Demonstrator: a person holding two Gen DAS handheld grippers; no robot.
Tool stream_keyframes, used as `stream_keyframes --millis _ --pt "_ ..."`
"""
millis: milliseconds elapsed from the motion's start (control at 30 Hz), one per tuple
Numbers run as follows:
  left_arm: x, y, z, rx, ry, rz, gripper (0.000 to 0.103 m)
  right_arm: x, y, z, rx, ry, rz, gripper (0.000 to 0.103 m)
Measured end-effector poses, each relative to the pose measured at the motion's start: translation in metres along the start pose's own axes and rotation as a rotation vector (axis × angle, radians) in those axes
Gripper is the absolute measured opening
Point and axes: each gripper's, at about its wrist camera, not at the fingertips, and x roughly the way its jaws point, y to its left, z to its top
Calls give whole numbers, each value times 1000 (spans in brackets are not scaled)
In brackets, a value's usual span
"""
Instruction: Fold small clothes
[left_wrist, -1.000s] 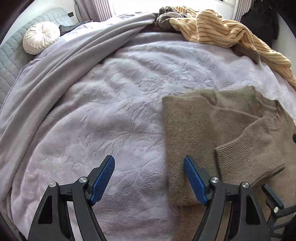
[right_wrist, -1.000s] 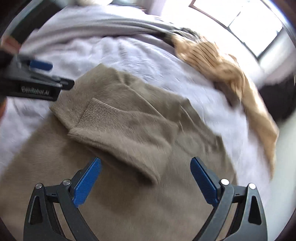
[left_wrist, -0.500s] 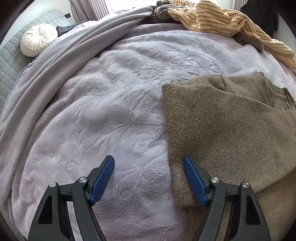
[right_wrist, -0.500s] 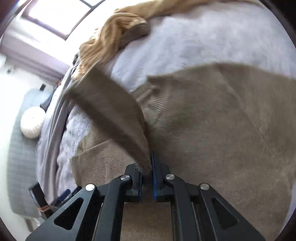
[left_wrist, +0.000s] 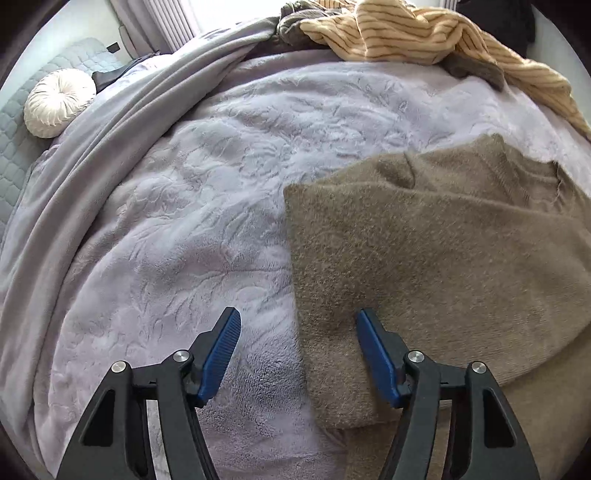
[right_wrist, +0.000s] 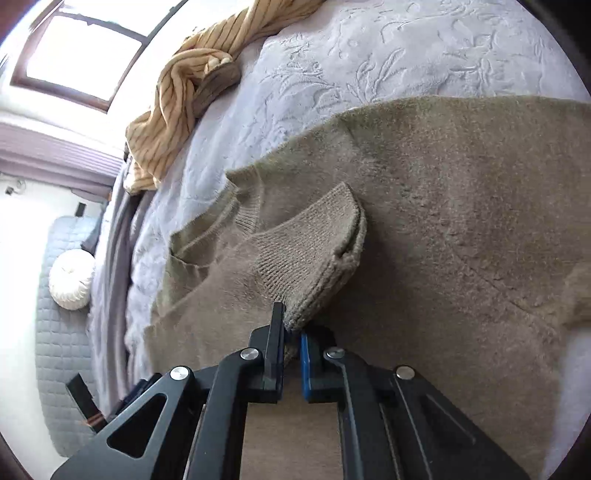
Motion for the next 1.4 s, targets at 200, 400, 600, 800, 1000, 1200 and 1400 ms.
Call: stream_keyframes --millis 200,400,600,800,1000,1200,1400 --pt "-6 4 -2 -15 12 11 69 -4 -36 -4 74 21 -50 8" --pt "-40 -6 7 -7 -33 -36 69 -46 -36 2 56 -80 -176 14" --pt "-16 -43 12 29 28 -39 69 -32 0 12 -142 -59 -121 15" --pt "-4 -54 -5 49 43 28 81 -6 -32 8 -62 14 -132 8" --pt "-7 -50 -4 28 66 17 82 -35 -50 -4 -25 30 -49 20" --pt "-16 -60 -4 63 72 32 82 -59 -55 -22 -3 32 -18 45" --pt "-27 -72 -2 73 76 17 82 -72 -66 -34 32 45 22 63"
